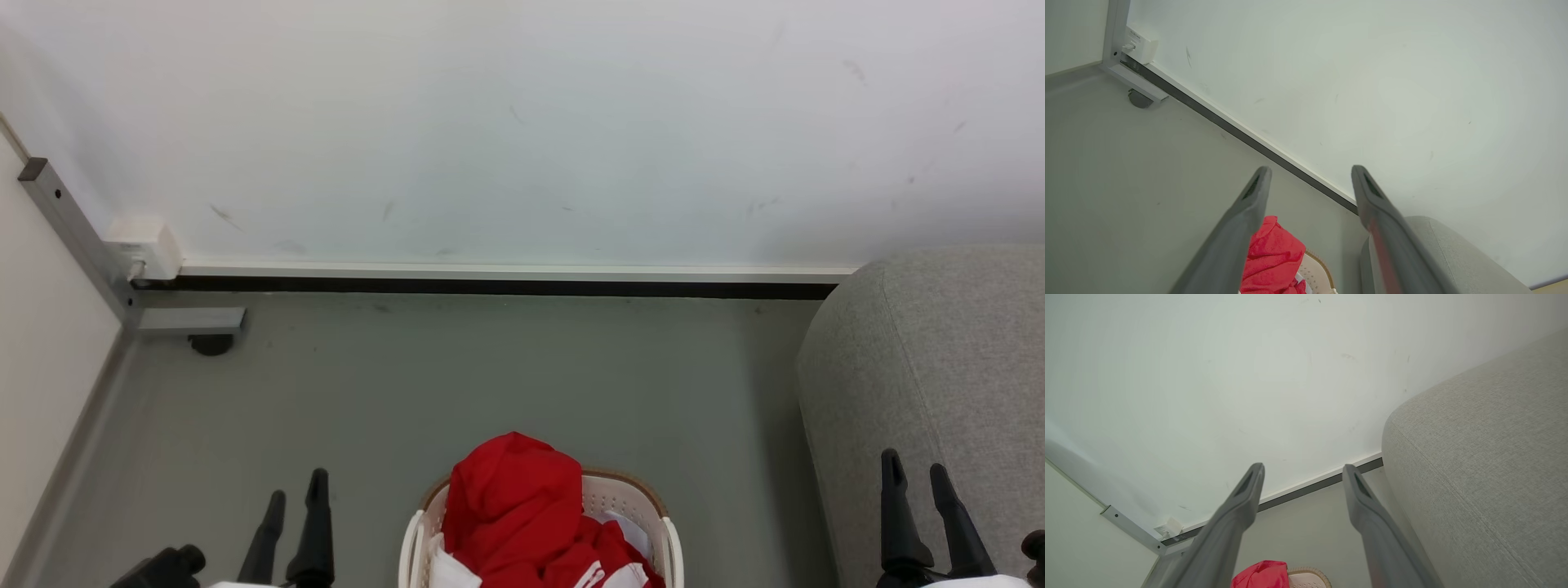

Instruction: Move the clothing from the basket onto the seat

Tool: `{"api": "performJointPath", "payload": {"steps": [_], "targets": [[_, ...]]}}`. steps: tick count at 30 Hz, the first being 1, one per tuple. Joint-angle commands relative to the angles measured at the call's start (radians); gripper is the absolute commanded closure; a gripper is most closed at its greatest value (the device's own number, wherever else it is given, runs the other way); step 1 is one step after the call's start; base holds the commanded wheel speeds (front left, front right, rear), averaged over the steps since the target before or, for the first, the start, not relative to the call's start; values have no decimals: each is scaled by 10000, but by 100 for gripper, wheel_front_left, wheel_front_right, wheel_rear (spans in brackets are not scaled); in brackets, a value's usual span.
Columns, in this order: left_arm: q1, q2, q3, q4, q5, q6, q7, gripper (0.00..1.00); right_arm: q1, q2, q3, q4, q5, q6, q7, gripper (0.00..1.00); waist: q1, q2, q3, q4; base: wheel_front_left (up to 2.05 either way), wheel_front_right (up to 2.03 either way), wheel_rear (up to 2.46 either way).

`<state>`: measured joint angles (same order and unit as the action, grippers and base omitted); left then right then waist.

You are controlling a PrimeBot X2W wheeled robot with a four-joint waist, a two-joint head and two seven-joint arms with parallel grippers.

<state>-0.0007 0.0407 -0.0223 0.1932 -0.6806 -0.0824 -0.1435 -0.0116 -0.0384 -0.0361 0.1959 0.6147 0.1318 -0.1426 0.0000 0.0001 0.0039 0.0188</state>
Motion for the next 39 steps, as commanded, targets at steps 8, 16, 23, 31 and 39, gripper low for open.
{"api": "performJointPath", "payload": {"steps": [8,16,23,31,39], "targets": [[74,100,-41,-139,1157,-56,-259,0,79,-113,-41,-104,-942,-13,-270,0,0,-1,11,-11,0,0,0],[119,106,-45,-115,1947,-65,-454,0,121,-123,-76,-110,-1689,-14,-463,0,0,-1,23,7,0,0,0],[213,112,-145,-51,2640,-74,-602,0,218,-129,-81,-21,-2279,-15,-615,0,0,-1,9,14,0,0,0],[295,118,-178,-57,3393,-90,-773,0,289,-136,-78,98,-2895,-16,-783,0,0,-1,24,-19,0,0,0],[379,124,-163,-113,3985,-77,-932,0,320,-140,-57,139,-3385,-18,-936,0,0,-1,82,-113,0,0,0]]}}
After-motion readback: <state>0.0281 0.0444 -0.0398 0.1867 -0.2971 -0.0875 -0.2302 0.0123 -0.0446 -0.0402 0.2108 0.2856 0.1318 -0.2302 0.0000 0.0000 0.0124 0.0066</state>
